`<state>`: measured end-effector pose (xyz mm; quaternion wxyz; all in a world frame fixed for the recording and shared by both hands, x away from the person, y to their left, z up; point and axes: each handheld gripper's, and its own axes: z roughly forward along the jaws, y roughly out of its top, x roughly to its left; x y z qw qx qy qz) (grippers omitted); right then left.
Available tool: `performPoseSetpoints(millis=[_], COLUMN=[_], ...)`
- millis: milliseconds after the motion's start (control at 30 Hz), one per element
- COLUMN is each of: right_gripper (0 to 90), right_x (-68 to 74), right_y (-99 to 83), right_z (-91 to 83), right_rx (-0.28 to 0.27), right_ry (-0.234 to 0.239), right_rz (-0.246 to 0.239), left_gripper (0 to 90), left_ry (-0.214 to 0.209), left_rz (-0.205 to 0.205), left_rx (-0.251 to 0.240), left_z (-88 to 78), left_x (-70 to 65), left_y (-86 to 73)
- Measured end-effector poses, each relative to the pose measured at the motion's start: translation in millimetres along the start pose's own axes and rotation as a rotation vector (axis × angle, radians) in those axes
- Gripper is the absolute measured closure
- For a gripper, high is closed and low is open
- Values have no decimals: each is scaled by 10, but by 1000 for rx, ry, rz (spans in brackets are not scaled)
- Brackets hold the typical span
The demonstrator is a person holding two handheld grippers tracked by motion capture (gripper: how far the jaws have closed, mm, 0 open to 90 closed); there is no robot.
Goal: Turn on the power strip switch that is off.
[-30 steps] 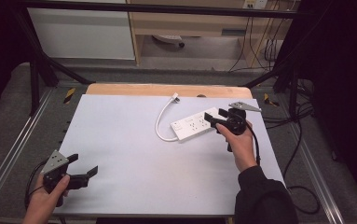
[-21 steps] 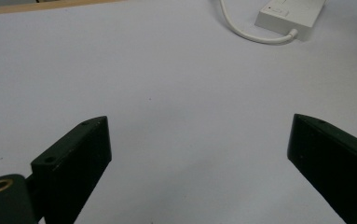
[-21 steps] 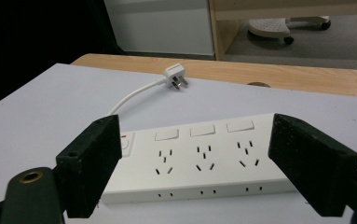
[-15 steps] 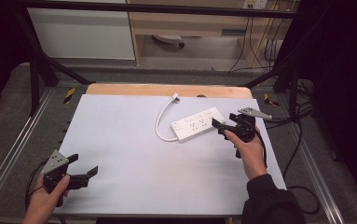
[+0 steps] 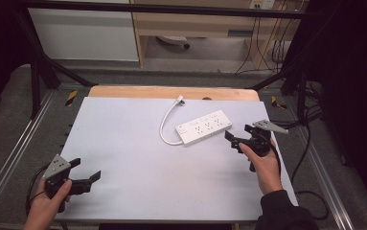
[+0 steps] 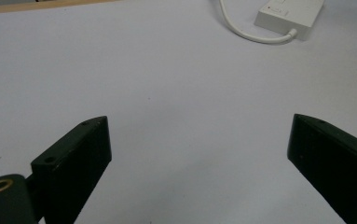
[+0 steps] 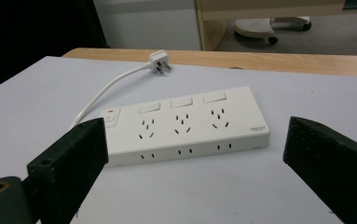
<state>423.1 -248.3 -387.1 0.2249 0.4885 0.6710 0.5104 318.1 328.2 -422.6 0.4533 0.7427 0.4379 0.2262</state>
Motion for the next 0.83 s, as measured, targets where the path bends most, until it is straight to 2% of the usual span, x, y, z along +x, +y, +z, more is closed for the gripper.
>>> performPoseSetpoints(millis=[267, 433, 833], right_gripper=[56, 52, 59], right_x=[-29, -66, -205], right_y=[-211, -336, -652], right_z=[-133, -194, -355], right_rx=[0, 21, 95], right_ry=[-11, -22, -75], right_rz=[-48, -72, -66], left_gripper=[63, 63, 63], left_ry=[-1, -1, -7], left_rz=[0, 1, 3], left_rx=[2, 2, 1], left_z=[2, 0, -2], left_x=[-5, -6, -16], left_y=[0, 1, 4])
